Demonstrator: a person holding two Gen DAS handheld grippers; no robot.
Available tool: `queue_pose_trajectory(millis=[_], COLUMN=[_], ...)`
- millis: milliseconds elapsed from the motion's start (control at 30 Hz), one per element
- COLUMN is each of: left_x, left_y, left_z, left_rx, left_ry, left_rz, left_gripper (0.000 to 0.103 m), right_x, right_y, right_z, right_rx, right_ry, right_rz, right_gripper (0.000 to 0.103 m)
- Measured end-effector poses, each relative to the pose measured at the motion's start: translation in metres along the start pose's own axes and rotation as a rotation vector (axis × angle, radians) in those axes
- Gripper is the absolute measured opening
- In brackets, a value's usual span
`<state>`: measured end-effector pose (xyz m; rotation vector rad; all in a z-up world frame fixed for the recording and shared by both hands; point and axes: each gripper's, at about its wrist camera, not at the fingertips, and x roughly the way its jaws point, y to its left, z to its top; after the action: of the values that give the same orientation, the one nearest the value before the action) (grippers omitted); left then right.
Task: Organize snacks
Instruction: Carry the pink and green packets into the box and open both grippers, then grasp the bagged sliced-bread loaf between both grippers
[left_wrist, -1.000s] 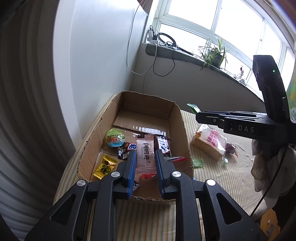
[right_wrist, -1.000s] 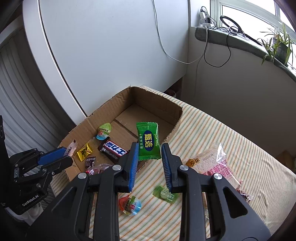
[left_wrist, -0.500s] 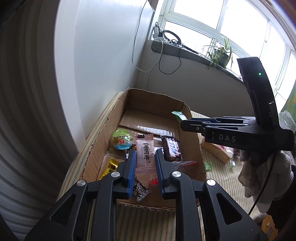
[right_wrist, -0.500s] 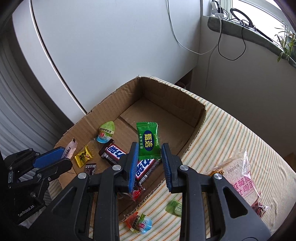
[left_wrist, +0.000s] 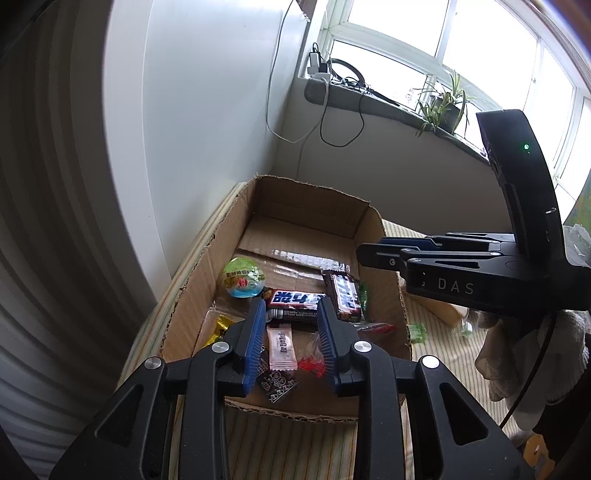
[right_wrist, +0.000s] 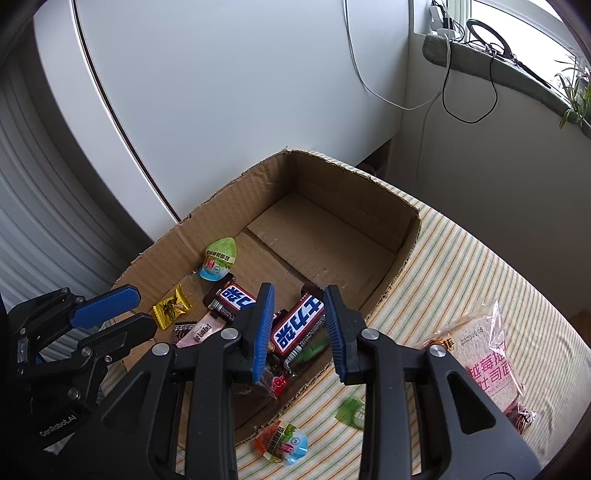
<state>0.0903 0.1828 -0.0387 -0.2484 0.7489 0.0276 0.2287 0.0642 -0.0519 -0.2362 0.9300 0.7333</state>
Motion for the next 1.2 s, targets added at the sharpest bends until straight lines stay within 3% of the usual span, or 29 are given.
queue_pose_trajectory(millis=[100, 200, 300, 433, 500, 700, 1200], left_x=[-0.003, -0.004, -0.007, -0.011, -0.013, -0.012, 0.023], left_y=[-0.002, -0.005, -0.012, -0.023, -0.030, -0.056, -0.136], left_z=[0.000, 0.000, 0.000, 0.000, 0.000, -0.001, -0.018], left_rx=[0.000, -0.003, 0.003, 0.010, 0.013, 0.021, 0.030], left_ry=[-0.006, -0.008, -0.016, -0.019, -0.025, -0.023, 0.082], left_rz=[0.005, 0.005, 0.002, -0.016, -0.027, -0.067, -0.207], left_gripper=[0.033, 0.034, 0.043, 0.044, 0.053, 0.066, 0.067], right_x=[-0.008, -0.017, -0.029, -0.047, -0.056, -0.083, -0.090], right_y=[-0.004, -0.009, -0.018, -0.031, -0.040, -0.078, -0.161], right_z=[-0.002, -0.003, -0.006, -0.008, -0.009, -0.014, -0.047], right_rx=[0.006, 0.013, 0.024, 0.046, 0.067, 0.144, 0.247], right_ry=[-0.020, -0.036, -0.060, -0.080, -0.086, -0.097, -0.028], right_rz=[-0.011, -0.013, -0.028, -0.038, -0.034, -0.023, 0.042], right_gripper=[0.057, 0.062, 0.079, 0.080, 0.080, 0.081, 0.082])
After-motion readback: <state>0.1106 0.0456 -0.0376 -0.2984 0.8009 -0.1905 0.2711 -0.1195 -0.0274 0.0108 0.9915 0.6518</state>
